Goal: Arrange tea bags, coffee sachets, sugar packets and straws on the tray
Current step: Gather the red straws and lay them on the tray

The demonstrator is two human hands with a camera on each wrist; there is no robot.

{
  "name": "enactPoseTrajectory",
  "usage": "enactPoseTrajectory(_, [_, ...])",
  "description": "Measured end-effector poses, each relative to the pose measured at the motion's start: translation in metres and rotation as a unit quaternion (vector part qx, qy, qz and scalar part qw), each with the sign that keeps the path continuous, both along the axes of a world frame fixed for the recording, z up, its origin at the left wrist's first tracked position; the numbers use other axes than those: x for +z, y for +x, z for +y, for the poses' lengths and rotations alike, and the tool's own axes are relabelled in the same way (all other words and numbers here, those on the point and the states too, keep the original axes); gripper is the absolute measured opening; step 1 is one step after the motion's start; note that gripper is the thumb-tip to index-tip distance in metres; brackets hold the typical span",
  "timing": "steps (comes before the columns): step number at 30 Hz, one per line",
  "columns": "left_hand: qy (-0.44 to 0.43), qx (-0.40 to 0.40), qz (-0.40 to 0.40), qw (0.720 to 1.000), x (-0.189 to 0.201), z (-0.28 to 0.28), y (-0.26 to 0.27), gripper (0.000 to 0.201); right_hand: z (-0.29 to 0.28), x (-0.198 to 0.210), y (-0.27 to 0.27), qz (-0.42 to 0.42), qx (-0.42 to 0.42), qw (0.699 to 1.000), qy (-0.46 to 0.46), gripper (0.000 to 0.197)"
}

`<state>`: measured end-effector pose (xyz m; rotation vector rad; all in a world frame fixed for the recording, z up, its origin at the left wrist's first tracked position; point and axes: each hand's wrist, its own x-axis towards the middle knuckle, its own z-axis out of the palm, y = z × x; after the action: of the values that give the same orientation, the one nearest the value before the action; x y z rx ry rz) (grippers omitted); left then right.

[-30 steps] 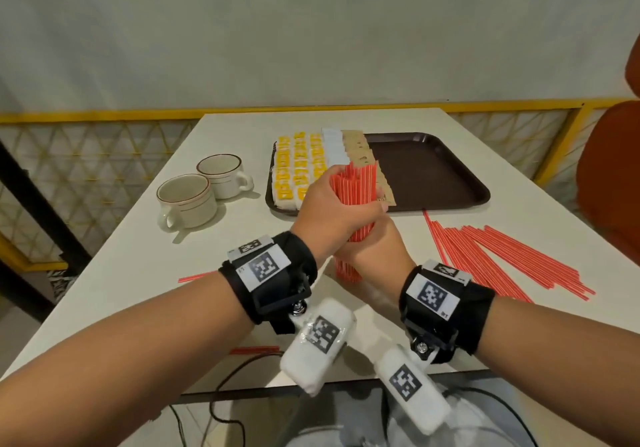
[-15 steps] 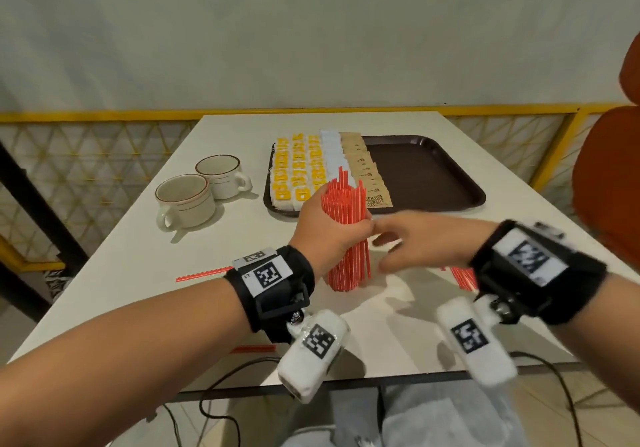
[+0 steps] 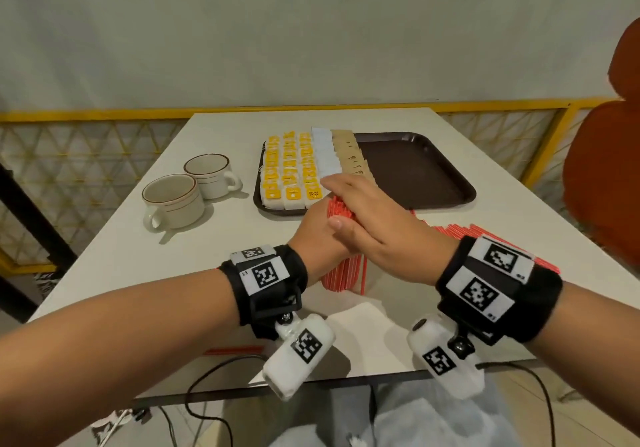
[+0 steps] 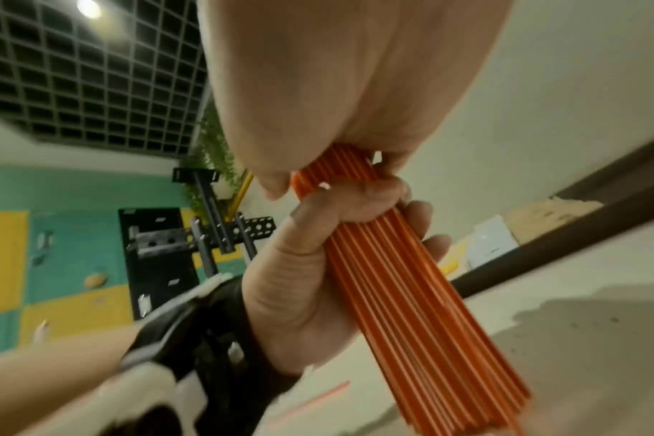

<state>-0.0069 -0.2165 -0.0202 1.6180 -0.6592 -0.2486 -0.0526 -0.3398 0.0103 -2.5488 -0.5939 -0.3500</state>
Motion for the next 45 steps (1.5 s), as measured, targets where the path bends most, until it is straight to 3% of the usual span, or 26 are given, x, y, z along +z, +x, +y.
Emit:
enactPoseTrajectory(2, [0.0, 0.019, -0.022, 1.0, 0.007, -0.005, -0.001, 0.029, -0.001, -0.001, 0.001, 0.061, 0.006, 0.992, 0.109, 0.071])
enactPoseTrajectory(5, [-0.061, 0.071, 0.023, 0.995, 0.012, -0.001, 0.007, 0.02, -0.003, -0.008, -0.003, 0.181, -0.008, 0.922, 0.341, 0.088])
enactPoseTrajectory(6, [-0.08, 0.091, 0.037, 0.992, 0.013, 0.001, 0.011, 0.018, -0.004, -0.012, -0.006, 0.21, -0.014, 0.915, 0.343, 0.094])
enactPoseTrajectory(7, [-0.096, 0.104, 0.046, 0.989, 0.014, 0.004, 0.012, 0.019, -0.004, -0.016, -0.01, 0.231, -0.017, 0.929, 0.289, 0.095])
enactPoseTrajectory(9, [-0.118, 0.104, 0.058, 0.986, 0.017, 0.008, 0.012, 0.024, 0.0, -0.021, -0.014, 0.255, -0.023, 0.953, 0.165, 0.074])
enactPoseTrajectory(11, [-0.106, 0.095, 0.053, 0.988, 0.019, 0.009, 0.006, 0.027, 0.01, -0.021, -0.014, 0.289, -0.039, 0.949, 0.12, 0.045])
enactPoseTrajectory(12, [-0.095, 0.092, 0.059, 0.989, 0.016, 0.009, 0.005, 0.028, 0.013, -0.023, -0.012, 0.313, -0.055, 0.944, 0.085, 0.044])
enactPoseTrajectory(15, [-0.077, 0.099, 0.105, 0.987, 0.006, 0.009, 0.001, 0.023, 0.016, -0.035, -0.005, 0.338, -0.09, 0.924, -0.157, 0.067])
enactPoseTrajectory(17, [-0.065, 0.102, 0.113, 0.986, 0.002, 0.008, -0.004, 0.026, 0.016, -0.043, -0.003, 0.319, -0.095, 0.914, -0.232, 0.073])
enactPoseTrajectory(20, [-0.044, 0.095, 0.049, 0.993, 0.001, 0.005, -0.009, 0.036, 0.012, -0.048, -0.003, 0.293, -0.095, 0.92, -0.243, 0.076])
enactPoseTrajectory(23, [-0.028, 0.099, 0.011, 0.995, -0.001, 0.003, -0.006, 0.028, -0.007, -0.031, -0.001, 0.276, -0.102, 0.93, -0.22, 0.08])
enactPoseTrajectory(27, [-0.011, 0.095, -0.013, 0.995, -0.004, -0.001, -0.001, 0.03, -0.026, 0.029, -0.002, 0.184, -0.117, 0.976, 0.002, 0.064])
enactPoseTrajectory(29, [-0.007, 0.074, -0.02, 0.997, -0.003, -0.002, -0.003, 0.028, -0.012, 0.044, -0.008, 0.155, -0.071, 0.979, 0.11, 0.058])
enactPoseTrajectory(30, [-0.004, 0.051, -0.033, 0.998, -0.002, -0.001, -0.004, 0.027, 0.0, 0.042, -0.01, 0.155, -0.047, 0.983, 0.09, 0.058])
enactPoseTrajectory(33, [0.022, 0.024, -0.052, 0.998, 0.0, 0.006, -0.005, 0.041, 0.019, 0.022, -0.008, 0.116, -0.029, 0.988, -0.1, 0.063])
enactPoseTrajectory(35, [0.038, 0.026, -0.065, 0.997, 0.006, 0.008, -0.002, 0.044, 0.019, 0.027, -0.002, 0.133, -0.018, 0.986, -0.097, 0.066])
enactPoseTrajectory(38, [0.016, 0.057, -0.023, 0.998, 0.025, 0.021, 0.0, 0.031, 0.021, 0.04, 0.006, 0.158, -0.01, 0.982, 0.102, 0.069])
enactPoseTrajectory(40, [-0.03, 0.11, 0.014, 0.993, 0.037, 0.048, 0.009, 0.024, 0.026, 0.034, 0.013, 0.128, -0.038, 0.959, 0.248, 0.065])
enactPoseTrajectory(41, [-0.049, 0.149, 0.014, 0.988, 0.043, 0.066, 0.015, 0.022, 0.029, 0.027, 0.017, 0.125, -0.051, 0.953, 0.273, 0.067])
enactPoseTrajectory(42, [-0.066, 0.181, 0.01, 0.981, 0.051, 0.085, 0.018, 0.021, 0.033, 0.021, 0.021, 0.138, -0.055, 0.956, 0.254, 0.066])
enactPoseTrajectory(45, [-0.111, 0.236, -0.003, 0.965, 0.068, 0.138, 0.03, 0.023, 0.051, 0.002, 0.025, 0.204, -0.004, 0.977, 0.07, 0.055])
